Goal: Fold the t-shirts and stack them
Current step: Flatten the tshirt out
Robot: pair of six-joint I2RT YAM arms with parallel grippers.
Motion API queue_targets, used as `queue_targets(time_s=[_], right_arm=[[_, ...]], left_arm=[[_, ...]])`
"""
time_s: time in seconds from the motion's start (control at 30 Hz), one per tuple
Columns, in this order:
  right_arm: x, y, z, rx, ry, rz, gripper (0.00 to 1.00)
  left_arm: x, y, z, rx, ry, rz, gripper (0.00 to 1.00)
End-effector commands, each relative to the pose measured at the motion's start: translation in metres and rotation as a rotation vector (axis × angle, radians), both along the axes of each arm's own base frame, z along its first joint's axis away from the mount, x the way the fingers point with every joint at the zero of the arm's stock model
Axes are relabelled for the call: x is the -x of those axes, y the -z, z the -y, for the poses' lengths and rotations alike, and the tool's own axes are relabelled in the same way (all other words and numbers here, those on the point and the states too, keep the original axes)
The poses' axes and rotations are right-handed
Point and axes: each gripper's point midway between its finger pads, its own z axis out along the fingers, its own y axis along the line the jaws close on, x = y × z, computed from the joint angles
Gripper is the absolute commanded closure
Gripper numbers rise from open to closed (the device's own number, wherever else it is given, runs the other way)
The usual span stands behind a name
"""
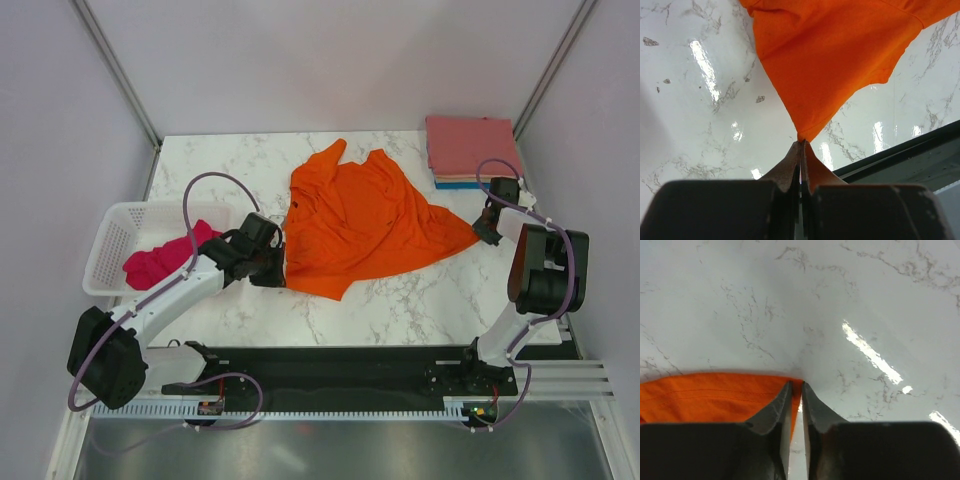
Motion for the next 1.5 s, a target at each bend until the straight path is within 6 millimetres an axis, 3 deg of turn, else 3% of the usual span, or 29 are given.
queue_targets(time_s=[0.0,0.1,0.2,0.3,0.33,0.4,0.43,0.47,0.53,0.6,0.63,0.67,0.7,0.73,0.77,0.8,0.83,0.9,0.93,1.03,1.1,1.17,1.23,1.27,1.33,1.37,1.4,1.43,1.47], right_arm=[[0.004,0.019,-0.005,-0.037,-0.010,-0.038,0.82],[0.004,0.019,-0.006,-0.046,-0.014,-0.037,0.99],[0.003,0.004,-0.007,-0.055,-0.017,-0.016,1.00],[0.002,-0.041,-0.008,-0.049,-0.017,0.051,1.00],[0.001,-0.069,-0.009,-0.042,-0.014,0.109,1.00],[0.007,-0.103,-0.011,-0.041,-0.016,0.146,1.00],[0.007,-0.141,-0.012,-0.023,-0.023,0.229,1.00],[0.017,-0.154,-0.014,-0.022,-0.020,0.227,1.00],[0.029,-0.208,-0.015,0.009,-0.021,0.332,1.00],[0.046,-0.238,-0.021,0.014,-0.027,0.369,1.00],[0.056,-0.277,-0.023,0.036,-0.031,0.460,1.00],[0.069,-0.289,-0.025,0.040,-0.027,0.465,1.00],[0.078,-0.307,-0.026,0.049,-0.025,0.501,1.00],[0.093,-0.345,-0.029,0.074,-0.024,0.594,1.00],[0.105,-0.359,-0.032,0.080,-0.022,0.621,1.00],[0.120,-0.380,-0.034,0.096,-0.018,0.672,1.00],[0.134,-0.413,-0.037,0.116,-0.016,0.750,1.00],[0.158,-0.440,-0.040,0.140,-0.009,0.810,1.00],[0.176,-0.468,-0.043,0.161,-0.006,0.888,1.00],[0.207,-0.500,-0.047,0.189,0.009,0.966,1.00],[0.213,-0.507,-0.049,0.188,0.005,0.985,1.00],[0.209,-0.512,-0.055,0.170,-0.026,1.003,1.00],[0.192,-0.504,-0.058,0.144,-0.060,0.980,1.00],[0.181,-0.508,-0.065,0.127,-0.113,1.005,1.00],[0.153,-0.492,-0.070,0.089,-0.167,0.977,1.00],[0.140,-0.501,-0.075,0.080,-0.213,1.024,1.00],[0.121,-0.494,-0.076,0.061,-0.240,1.007,1.00],[0.106,-0.486,-0.076,0.043,-0.257,0.994,1.00],[0.093,-0.493,-0.079,0.034,-0.290,1.027,1.00]], left_arm=[[-0.004,-0.017,0.006,0.030,0.009,0.034,0.98],[-0.005,-0.020,0.004,0.028,-0.010,0.043,0.98],[-0.010,-0.033,0.003,0.033,-0.029,0.073,0.98],[-0.020,-0.061,0.002,0.037,-0.049,0.134,0.98],[-0.027,-0.081,0.004,0.054,-0.056,0.177,0.98],[-0.032,-0.102,-0.003,0.045,-0.077,0.230,0.98],[-0.037,-0.122,-0.004,0.052,-0.093,0.279,0.98],[-0.039,-0.134,-0.006,0.057,-0.097,0.303,0.98],[-0.040,-0.170,-0.009,0.087,-0.109,0.374,0.98],[-0.038,-0.200,-0.015,0.110,-0.122,0.442,0.98],[-0.037,-0.227,-0.018,0.145,-0.132,0.497,0.98],[-0.035,-0.243,-0.019,0.172,-0.139,0.527,0.98],[-0.031,-0.273,-0.021,0.224,-0.146,0.582,0.98],[-0.023,-0.290,-0.024,0.260,-0.144,0.611,0.98],[-0.017,-0.304,-0.024,0.294,-0.142,0.631,0.98],[-0.009,-0.334,-0.027,0.351,-0.140,0.682,0.98],[0.001,-0.349,-0.028,0.391,-0.126,0.704,0.98],[0.016,-0.374,-0.033,0.460,-0.125,0.740,0.98],[0.030,-0.395,-0.036,0.518,-0.107,0.778,0.98],[0.053,-0.427,-0.042,0.610,-0.086,0.824,0.98],[0.064,-0.440,-0.042,0.650,-0.060,0.842,0.98],[0.060,-0.443,-0.039,0.645,-0.051,0.842,0.98],[0.054,-0.445,-0.037,0.634,-0.054,0.849,0.98],[0.045,-0.442,-0.037,0.603,-0.068,0.854,0.98],[0.013,-0.430,-0.037,0.513,-0.143,0.853,0.98],[0.000,-0.425,-0.038,0.462,-0.161,0.866,0.98],[-0.014,-0.417,-0.038,0.415,-0.185,0.866,0.98],[-0.042,-0.408,-0.037,0.343,-0.245,0.870,0.98],[-0.056,-0.403,-0.038,0.288,-0.263,0.874,0.98]])
